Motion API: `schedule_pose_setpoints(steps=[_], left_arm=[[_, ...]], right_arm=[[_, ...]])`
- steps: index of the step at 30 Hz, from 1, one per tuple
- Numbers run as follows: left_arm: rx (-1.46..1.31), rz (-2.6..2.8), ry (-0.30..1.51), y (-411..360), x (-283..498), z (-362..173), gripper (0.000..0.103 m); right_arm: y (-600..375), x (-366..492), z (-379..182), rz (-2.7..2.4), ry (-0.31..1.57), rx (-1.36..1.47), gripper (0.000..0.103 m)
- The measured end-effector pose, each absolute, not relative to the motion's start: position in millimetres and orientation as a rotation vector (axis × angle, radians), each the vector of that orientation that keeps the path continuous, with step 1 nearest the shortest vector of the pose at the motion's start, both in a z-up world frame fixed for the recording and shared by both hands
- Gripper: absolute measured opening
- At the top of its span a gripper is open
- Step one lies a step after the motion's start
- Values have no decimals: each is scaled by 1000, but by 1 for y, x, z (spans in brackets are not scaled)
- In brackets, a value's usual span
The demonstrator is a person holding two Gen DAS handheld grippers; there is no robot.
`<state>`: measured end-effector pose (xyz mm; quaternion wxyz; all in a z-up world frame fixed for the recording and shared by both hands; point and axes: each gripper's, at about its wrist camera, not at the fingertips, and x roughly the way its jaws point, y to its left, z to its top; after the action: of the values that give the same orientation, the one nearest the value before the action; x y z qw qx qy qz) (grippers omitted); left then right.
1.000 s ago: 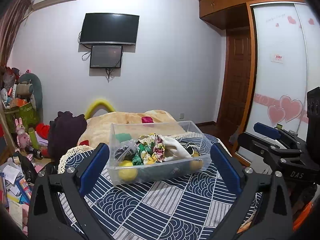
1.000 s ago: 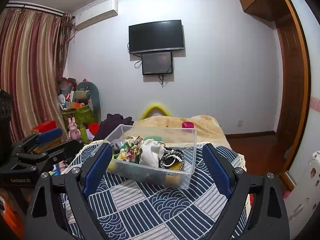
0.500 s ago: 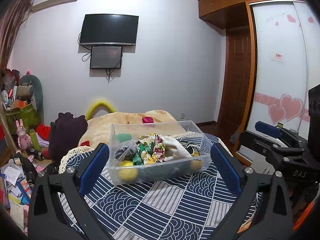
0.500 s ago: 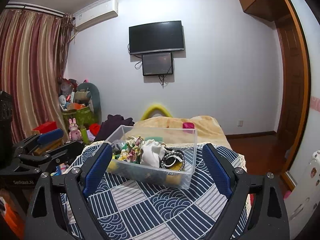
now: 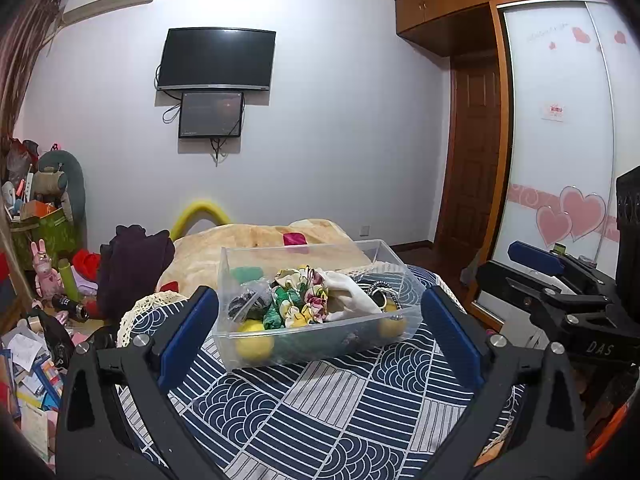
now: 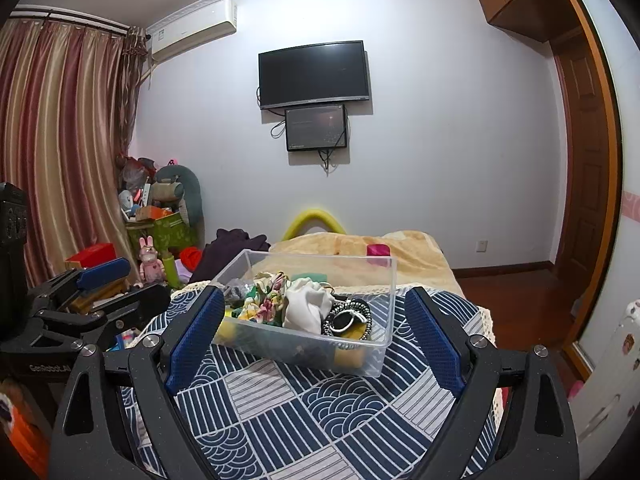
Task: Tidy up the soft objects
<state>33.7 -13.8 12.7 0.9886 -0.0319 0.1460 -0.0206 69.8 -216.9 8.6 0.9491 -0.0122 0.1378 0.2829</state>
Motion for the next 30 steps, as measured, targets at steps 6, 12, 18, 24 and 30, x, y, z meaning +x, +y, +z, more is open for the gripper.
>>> schedule_pose_setpoints(steps=[6, 12, 18, 24, 30], left_arm=[[-59, -45, 291, -16, 32, 13, 103], [-51, -41, 276, -16, 30, 14, 103], [-43, -43, 273, -18, 29, 14, 103], [-50, -48, 284, -17, 30, 13, 103], [-59, -51, 303, -16, 33, 12, 103]], right_arm=[[-214, 66, 11, 578, 280, -29, 90], [-214, 66, 11, 579, 282, -27, 90], [-214, 66, 10, 567, 271, -24, 99], [-213, 67, 10, 565, 272, -20, 100], [-216, 69, 9, 563, 275, -17, 101]])
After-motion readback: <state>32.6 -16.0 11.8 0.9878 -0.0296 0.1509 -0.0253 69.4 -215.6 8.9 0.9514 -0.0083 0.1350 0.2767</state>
